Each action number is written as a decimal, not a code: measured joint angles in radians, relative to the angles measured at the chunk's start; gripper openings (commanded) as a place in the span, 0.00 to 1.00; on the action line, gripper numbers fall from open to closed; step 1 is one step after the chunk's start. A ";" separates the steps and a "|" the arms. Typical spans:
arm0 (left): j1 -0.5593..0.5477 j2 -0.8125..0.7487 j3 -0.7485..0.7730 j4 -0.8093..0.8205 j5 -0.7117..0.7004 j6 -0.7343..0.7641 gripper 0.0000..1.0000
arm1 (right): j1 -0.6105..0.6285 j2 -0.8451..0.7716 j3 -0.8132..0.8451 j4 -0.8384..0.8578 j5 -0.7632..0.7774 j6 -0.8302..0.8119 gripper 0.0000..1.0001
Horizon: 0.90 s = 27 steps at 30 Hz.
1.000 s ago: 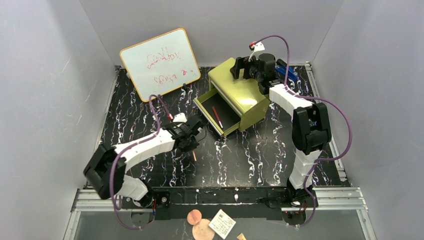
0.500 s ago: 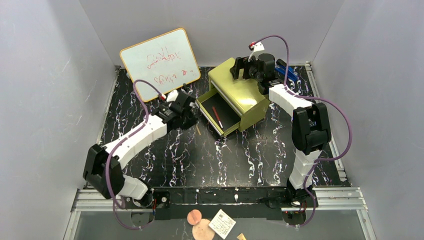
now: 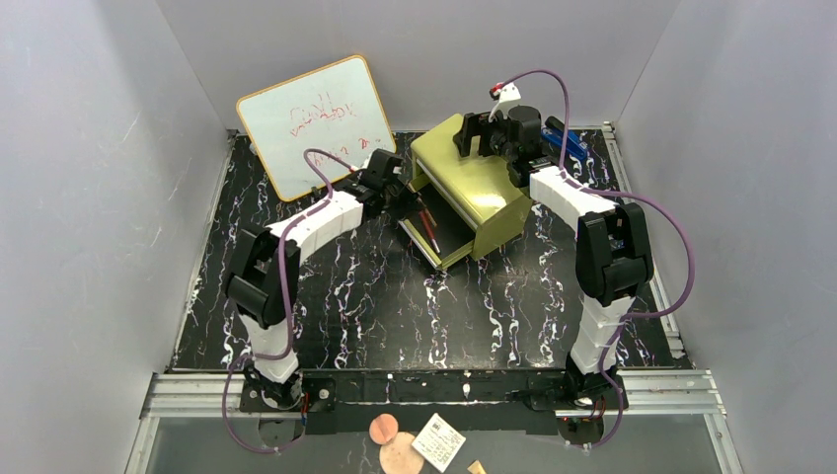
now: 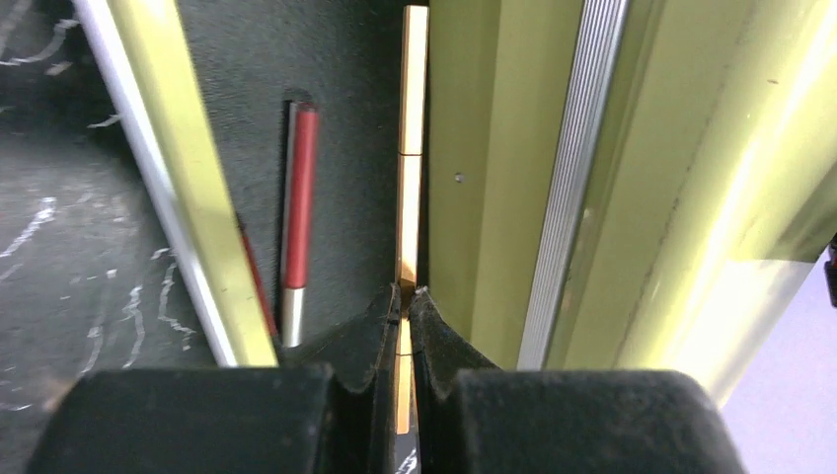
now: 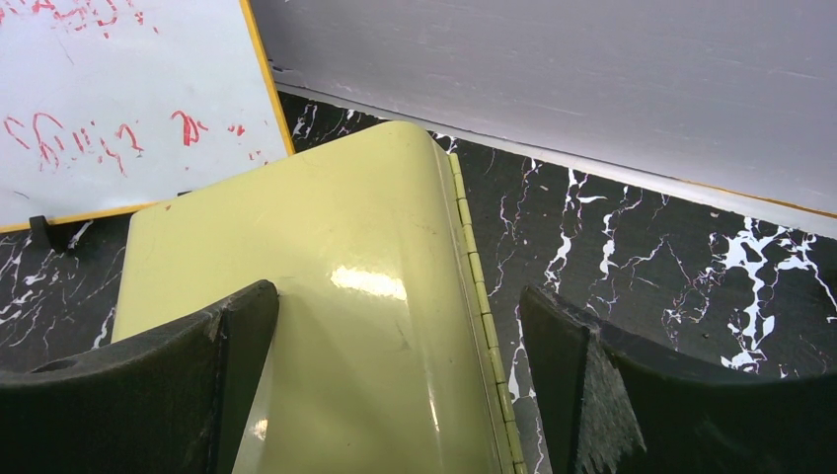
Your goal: Organize the makeup
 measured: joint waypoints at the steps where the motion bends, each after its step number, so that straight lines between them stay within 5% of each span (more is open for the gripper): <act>1: -0.001 0.017 0.004 0.018 0.013 -0.019 0.00 | 0.000 0.000 0.000 0.000 0.000 0.000 0.99; 16: -0.053 0.063 0.010 0.154 0.007 -0.132 0.00 | 0.000 0.001 0.000 0.000 0.000 0.000 0.99; 27: -0.095 0.171 -0.006 0.071 -0.106 -0.072 0.00 | 0.000 0.001 0.000 0.000 0.000 0.000 0.99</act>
